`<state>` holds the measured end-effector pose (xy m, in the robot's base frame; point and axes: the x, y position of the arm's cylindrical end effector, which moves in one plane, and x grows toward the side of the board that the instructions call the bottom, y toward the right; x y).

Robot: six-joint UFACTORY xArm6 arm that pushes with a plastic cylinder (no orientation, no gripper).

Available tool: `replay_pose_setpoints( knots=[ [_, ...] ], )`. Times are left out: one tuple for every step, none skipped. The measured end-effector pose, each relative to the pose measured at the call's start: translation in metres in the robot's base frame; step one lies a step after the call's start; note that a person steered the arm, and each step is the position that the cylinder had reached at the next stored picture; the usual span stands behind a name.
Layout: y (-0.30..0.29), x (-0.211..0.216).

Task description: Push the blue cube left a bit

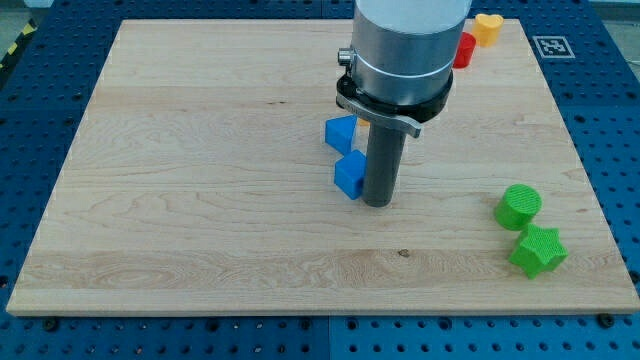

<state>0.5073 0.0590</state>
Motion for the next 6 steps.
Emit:
replay_pose_setpoints(
  knots=[
    [0.024,-0.002],
    [0.037,-0.009],
    [0.032,-0.019],
    [0.020,-0.024],
    [0.013,-0.024],
    [0.001,-0.024]
  ],
)
